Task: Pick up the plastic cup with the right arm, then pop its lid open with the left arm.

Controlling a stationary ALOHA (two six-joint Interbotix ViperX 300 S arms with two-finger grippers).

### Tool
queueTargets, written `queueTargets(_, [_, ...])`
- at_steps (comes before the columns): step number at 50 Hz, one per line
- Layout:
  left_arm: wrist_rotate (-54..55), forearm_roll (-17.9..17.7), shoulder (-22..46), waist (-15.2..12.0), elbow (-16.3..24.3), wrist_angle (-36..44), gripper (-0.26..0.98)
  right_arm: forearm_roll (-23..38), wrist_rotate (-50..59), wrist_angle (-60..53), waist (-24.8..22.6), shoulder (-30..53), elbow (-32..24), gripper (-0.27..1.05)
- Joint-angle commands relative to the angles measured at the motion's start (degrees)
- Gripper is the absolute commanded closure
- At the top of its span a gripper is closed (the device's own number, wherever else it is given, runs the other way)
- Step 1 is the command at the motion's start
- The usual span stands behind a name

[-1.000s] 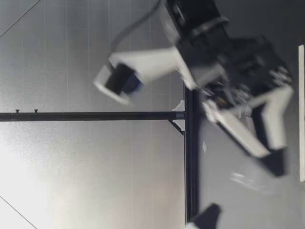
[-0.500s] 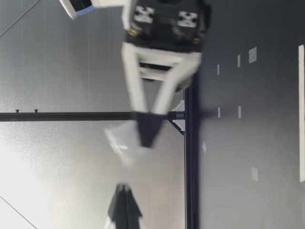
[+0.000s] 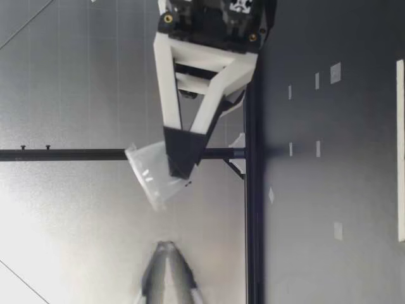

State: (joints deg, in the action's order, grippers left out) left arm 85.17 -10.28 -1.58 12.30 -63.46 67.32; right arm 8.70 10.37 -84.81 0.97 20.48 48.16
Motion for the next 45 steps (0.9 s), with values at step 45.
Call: queueTargets(45, [-3.16,-3.16,-3.69,0.09,1.85,-0.09,0.07,-2.02,3.43,5.54,0.44,4.48,1.41,0.48])
